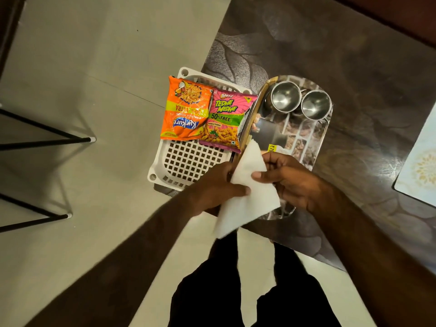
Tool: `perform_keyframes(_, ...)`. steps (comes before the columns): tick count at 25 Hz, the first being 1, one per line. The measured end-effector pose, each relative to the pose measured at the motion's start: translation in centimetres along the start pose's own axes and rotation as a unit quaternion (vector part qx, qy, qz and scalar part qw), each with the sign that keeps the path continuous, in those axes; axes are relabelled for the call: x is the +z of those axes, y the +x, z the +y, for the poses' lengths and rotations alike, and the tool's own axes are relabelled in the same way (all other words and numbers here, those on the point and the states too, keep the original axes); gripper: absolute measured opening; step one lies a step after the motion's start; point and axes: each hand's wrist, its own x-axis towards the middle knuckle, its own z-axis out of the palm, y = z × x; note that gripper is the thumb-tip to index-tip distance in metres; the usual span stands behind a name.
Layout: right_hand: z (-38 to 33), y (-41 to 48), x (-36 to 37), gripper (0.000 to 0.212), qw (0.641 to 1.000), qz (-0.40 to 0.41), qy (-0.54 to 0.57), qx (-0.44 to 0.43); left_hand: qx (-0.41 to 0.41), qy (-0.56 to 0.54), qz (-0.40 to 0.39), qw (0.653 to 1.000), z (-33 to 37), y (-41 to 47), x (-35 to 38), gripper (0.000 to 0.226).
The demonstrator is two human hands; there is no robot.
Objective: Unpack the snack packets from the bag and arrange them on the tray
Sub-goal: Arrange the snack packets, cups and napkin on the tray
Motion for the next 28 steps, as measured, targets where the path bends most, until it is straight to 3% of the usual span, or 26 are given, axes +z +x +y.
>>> perform_keyframes(2,-0.3,0.3,1.0,0.040,0.999,-0.033,0.008,-0.005,-0.003,-0.023,0.001,1.000,0.2,-0.5,-2.2,0.029)
perform_keyframes(4,-0.6,0.6,1.6,0.034,0.999,-0.037,-0.034,-0.001,-0.018,0.002,0.046,0.999,0.6,-0.8,-4.7,0.037)
perform_keyframes(6,-0.7,0.9,1.4,0.034,0.997,-0.020,-0.081,0.000,-0.045,0.064,0.095,0.992,0.5,-0.5,-7.1,0.050)
perform_keyframes(8,-0.8,0.8,1.0,0.037,0.995,0.004,-0.101,-0.003,-0.046,0.142,0.130,0.980,0.3,0.2,-9.2,0.043)
perform_keyframes(12,-0.2,0.7,0.3,0.035,0.993,0.054,-0.103,-0.003,-0.021,0.359,0.143,0.922,0.1,2.3,-11.1,0.046)
perform_keyframes(17,1.0,0.7,-0.8,0.029,0.991,0.072,-0.112,0.011,-0.031,0.494,0.076,0.866,0.6,3.3,-9.1,0.051)
perform_keyframes(20,1.0,0.6,-1.3,0.027,0.989,0.088,-0.121,0.010,0.009,0.572,0.088,0.816,0.8,2.3,-7.5,0.052)
perform_keyframes(24,0.3,-0.1,-2.3,0.030,0.987,0.115,-0.109,-0.007,0.153,0.566,0.189,0.788,2.2,0.1,-5.2,0.035)
perform_keyframes(28,-1.6,-0.7,-3.8,0.026,0.973,0.189,-0.107,-0.079,0.229,0.471,0.226,0.821,5.9,0.0,-2.7,0.020)
